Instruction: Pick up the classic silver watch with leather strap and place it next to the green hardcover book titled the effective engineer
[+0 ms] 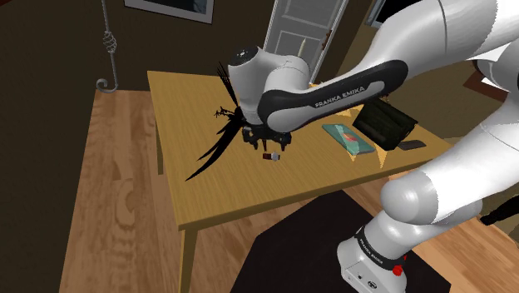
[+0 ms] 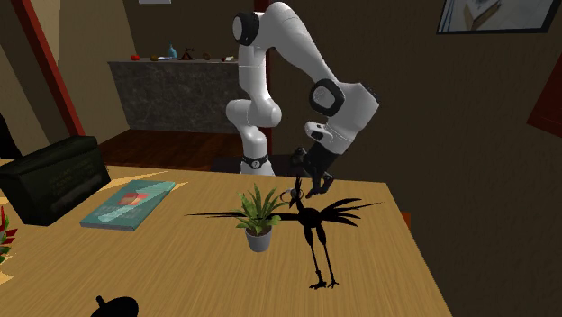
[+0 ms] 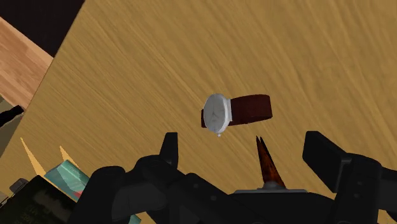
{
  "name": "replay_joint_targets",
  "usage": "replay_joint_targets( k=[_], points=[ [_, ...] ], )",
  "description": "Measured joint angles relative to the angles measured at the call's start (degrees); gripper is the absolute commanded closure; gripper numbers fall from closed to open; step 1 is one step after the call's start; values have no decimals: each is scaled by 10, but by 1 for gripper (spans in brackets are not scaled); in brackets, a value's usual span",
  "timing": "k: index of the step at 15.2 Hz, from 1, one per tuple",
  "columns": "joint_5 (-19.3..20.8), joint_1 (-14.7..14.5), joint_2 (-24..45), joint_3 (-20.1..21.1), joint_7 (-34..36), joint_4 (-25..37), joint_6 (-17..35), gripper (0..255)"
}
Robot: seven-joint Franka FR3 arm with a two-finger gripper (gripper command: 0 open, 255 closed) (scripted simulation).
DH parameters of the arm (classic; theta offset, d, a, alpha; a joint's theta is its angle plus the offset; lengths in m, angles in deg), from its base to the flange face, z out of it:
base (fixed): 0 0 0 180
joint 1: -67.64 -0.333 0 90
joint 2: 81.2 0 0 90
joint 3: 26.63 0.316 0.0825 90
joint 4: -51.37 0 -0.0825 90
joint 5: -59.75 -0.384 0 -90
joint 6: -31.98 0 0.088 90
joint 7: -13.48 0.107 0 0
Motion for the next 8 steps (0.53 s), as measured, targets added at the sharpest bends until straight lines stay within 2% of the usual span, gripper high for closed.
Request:
replay_joint_targets(
  k=[8],
  points=[
    [35,9,23,-4,26,-33,40,0]
  ],
)
